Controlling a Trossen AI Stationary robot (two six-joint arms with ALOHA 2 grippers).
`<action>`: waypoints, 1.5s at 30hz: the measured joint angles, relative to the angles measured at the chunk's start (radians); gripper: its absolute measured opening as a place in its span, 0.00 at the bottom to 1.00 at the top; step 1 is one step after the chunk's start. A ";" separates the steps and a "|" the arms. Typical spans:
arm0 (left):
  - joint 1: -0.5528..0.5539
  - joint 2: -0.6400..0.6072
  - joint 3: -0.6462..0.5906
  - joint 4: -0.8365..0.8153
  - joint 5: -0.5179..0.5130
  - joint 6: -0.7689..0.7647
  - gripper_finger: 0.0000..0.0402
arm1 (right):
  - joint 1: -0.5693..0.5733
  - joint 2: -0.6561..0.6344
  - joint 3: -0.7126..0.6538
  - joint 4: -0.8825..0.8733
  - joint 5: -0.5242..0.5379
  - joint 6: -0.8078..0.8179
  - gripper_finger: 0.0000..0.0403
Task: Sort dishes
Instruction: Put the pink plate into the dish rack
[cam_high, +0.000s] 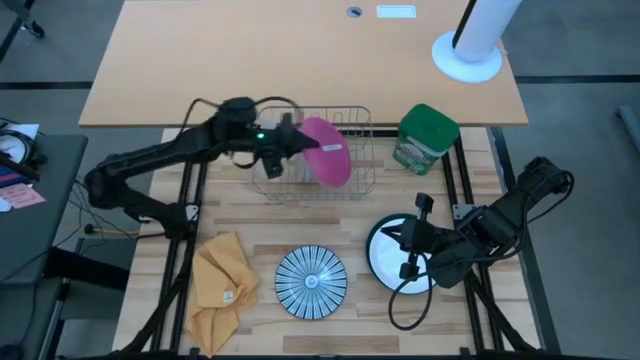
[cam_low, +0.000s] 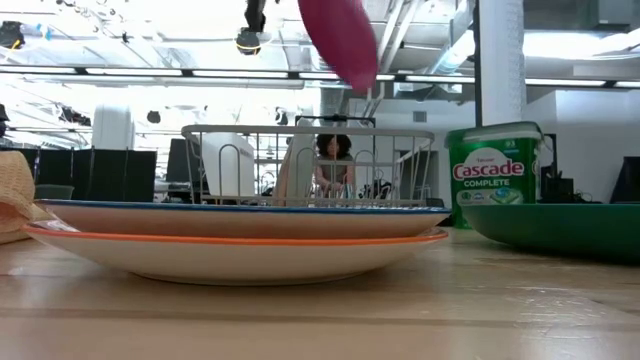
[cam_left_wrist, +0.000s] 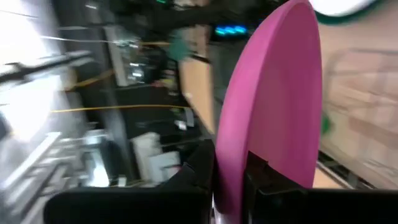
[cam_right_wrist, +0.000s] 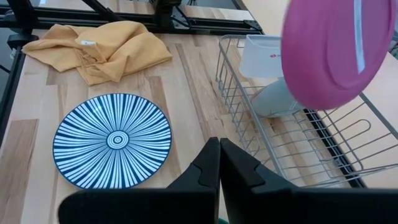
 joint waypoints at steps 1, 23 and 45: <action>0.004 0.024 0.025 -0.033 -0.012 0.015 0.04 | 0.000 0.000 0.000 0.000 0.000 0.000 0.03; 0.019 0.317 0.353 -0.411 -0.115 0.187 0.04 | 0.000 0.000 0.000 -0.002 0.000 -0.008 0.03; 0.008 0.396 0.351 -0.521 -0.332 0.398 0.04 | -0.001 0.003 0.000 -0.001 -0.003 -0.001 0.03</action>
